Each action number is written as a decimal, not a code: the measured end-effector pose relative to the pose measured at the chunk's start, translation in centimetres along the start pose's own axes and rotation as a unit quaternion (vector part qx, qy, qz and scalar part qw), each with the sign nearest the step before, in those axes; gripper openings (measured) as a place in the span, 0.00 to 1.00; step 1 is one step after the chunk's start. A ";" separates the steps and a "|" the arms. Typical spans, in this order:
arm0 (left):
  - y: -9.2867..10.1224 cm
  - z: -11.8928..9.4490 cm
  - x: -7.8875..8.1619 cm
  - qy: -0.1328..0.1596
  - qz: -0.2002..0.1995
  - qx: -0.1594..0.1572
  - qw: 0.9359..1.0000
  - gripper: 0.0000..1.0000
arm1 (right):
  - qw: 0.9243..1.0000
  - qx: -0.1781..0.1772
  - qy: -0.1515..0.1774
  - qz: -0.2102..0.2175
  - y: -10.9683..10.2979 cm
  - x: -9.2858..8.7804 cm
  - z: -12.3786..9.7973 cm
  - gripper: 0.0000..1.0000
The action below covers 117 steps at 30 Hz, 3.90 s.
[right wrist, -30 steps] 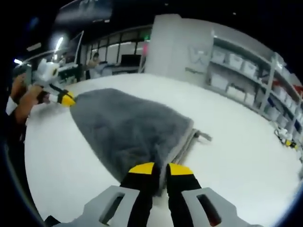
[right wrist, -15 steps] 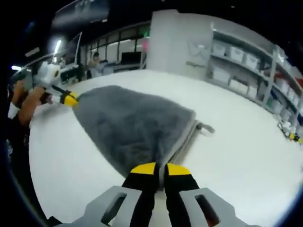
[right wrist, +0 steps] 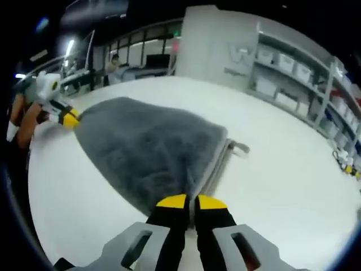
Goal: Open the folded towel by lifting each exposed corner and separating the folded layers until the towel lies flat within the target outline without major curled edges
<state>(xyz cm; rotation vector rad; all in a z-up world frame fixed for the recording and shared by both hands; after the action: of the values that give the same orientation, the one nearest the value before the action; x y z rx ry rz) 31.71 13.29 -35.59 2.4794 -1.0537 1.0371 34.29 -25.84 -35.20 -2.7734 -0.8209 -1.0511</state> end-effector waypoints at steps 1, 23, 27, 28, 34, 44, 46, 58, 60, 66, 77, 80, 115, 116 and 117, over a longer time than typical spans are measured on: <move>0.1 0.0 0.0 0.000 0.000 -0.001 1.000 0.03 | 1.000 0.000 -0.002 -0.001 0.1 0.2 0.1 0.00; 3.4 -0.6 -0.2 -0.012 0.059 0.019 0.998 0.02 | 0.994 -0.045 -0.067 -0.067 1.2 4.0 2.9 0.00; 4.1 -0.6 -0.2 -0.008 0.065 0.014 0.998 0.02 | 0.992 -0.049 -0.081 -0.084 1.5 4.9 3.5 0.00; 4.3 -0.6 -0.2 -0.007 0.067 0.013 0.998 0.02 | 0.992 -0.049 -0.084 -0.086 1.6 5.2 3.7 0.00; 5.8 -0.5 -0.1 -0.004 0.081 -0.003 0.997 0.02 | 0.987 -0.056 -0.103 -0.107 1.8 6.5 4.7 0.00; 7.6 -0.4 0.2 -0.003 0.105 -0.026 0.994 0.02 | 0.984 -0.049 -0.120 -0.118 2.7 8.7 6.3 0.00; 8.0 -0.3 0.2 -0.003 0.109 -0.030 0.994 0.02 | 0.983 -0.048 -0.122 -0.126 2.6 9.0 6.6 0.00; 10.3 0.1 0.9 0.001 0.136 -0.047 0.990 0.02 | 0.973 -0.041 -0.129 -0.187 2.9 11.7 8.6 0.00; 10.6 0.2 1.0 0.001 0.141 -0.048 0.989 0.02 | 0.975 -0.028 -0.133 -0.176 3.1 12.3 8.9 0.00; 11.7 0.5 1.4 0.003 0.155 -0.052 0.987 0.02 | 0.967 -0.020 -0.141 -0.212 2.5 13.6 9.8 0.00; 14.1 1.5 2.4 0.007 0.188 -0.051 0.981 0.02 | 0.941 -0.031 -0.165 -0.293 1.0 16.2 11.6 0.00; 14.5 1.8 2.7 0.007 0.196 -0.047 0.979 0.02 | 0.938 -0.032 -0.163 -0.304 0.7 16.8 12.2 0.00; 16.7 6.1 6.5 0.026 0.233 0.000 0.972 0.02 | 0.894 0.004 -0.102 -0.436 -4.8 23.6 16.9 0.00; 16.7 6.1 6.6 0.026 0.232 0.000 0.972 0.02 | 0.893 0.001 -0.104 -0.438 -4.9 23.7 17.0 0.00; 16.7 6.1 6.6 0.026 0.230 0.000 0.973 0.02 | 0.892 0.000 -0.107 -0.439 -5.0 23.8 17.0 0.00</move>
<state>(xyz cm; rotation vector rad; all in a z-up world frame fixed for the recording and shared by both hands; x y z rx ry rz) 26.24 -4.85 -36.06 2.2394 -1.6578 1.2115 56.81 -6.60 -33.81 -2.5176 -2.2154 -0.7756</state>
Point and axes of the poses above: the point that each gripper's makers call its tool centre point, and the gripper's own axes: z roughly forward along the fingers, y roughly to its right, x roughly out of its top, the point moved 10 cm from there along -z, roughly backward along the fingers, and after that the axes turned 14 degrees about -y, right-handed, at the moved point
